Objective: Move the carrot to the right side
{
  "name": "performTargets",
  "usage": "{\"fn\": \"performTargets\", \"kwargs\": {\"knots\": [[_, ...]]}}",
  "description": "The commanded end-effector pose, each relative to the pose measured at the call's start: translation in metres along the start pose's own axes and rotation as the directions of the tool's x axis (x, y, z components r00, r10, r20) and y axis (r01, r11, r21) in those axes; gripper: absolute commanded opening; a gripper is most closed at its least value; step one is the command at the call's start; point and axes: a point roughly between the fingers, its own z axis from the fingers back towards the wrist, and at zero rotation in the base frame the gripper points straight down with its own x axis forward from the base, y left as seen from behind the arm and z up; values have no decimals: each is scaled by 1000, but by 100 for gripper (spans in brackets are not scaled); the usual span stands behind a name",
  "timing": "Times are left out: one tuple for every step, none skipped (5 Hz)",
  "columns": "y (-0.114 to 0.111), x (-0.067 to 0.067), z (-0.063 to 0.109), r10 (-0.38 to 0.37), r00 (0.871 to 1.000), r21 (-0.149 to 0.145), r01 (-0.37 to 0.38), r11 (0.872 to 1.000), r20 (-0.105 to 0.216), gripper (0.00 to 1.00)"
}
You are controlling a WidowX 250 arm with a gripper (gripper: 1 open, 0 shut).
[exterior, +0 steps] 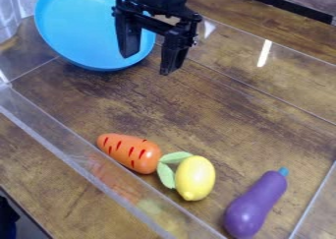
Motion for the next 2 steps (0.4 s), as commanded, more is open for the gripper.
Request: {"fn": "performTargets", "kwargs": {"knots": [[8, 0, 19, 25, 998, 5, -26, 1000, 64, 100], [9, 0, 22, 32, 997, 6, -32, 999, 73, 100]]}}
